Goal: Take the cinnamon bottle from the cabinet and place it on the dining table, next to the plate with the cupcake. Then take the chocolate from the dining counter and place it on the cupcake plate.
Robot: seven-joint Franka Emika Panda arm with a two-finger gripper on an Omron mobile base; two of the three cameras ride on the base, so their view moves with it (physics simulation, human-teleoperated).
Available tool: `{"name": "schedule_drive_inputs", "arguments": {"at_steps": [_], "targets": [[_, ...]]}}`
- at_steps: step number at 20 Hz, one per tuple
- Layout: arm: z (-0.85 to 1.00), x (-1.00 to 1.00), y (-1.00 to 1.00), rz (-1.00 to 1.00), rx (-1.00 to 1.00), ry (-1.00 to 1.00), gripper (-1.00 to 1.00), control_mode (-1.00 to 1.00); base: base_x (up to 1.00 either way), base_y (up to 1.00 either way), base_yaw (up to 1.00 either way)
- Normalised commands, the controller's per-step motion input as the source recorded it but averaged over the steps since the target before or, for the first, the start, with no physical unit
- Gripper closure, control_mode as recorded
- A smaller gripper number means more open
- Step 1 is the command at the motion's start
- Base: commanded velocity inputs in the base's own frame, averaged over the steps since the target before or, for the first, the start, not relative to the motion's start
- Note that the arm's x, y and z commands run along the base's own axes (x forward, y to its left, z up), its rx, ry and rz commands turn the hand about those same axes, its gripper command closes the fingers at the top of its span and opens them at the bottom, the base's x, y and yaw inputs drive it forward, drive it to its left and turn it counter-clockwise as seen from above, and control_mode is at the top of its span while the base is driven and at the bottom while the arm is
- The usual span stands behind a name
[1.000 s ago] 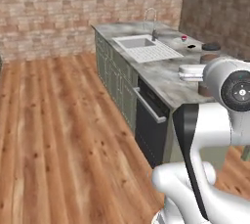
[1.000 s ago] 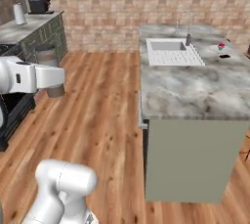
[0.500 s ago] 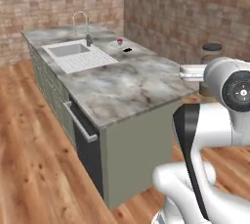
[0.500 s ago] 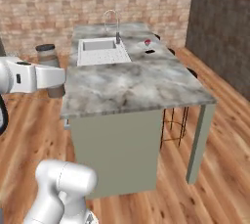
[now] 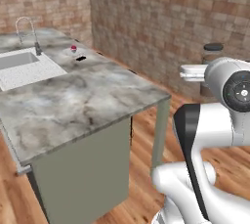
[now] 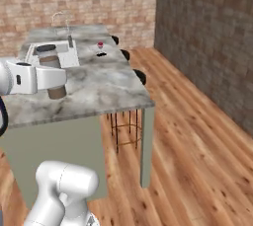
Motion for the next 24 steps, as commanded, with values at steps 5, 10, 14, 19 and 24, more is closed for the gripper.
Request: {"name": "schedule_drive_inputs", "arguments": {"at_steps": [5,10,14,19,24], "targets": [[0.0,0.0,0.0,0.0,0.0,0.0,1.0,1.0,0.82,-1.0,-0.08],[0.0,0.0,0.0,0.0,0.0,0.0,1.0,1.0,0.94,-1.0,0.01],[0.0,0.0,0.0,0.0,0.0,0.0,1.0,1.0,1.0,-0.97,0.18],[0.0,0.0,0.0,0.0,0.0,0.0,1.0,1.0,1.0,-0.86,0.28],[0.0,0.0,0.0,0.0,0.0,0.0,1.0,1.0,1.0,-0.86,0.32]]}}
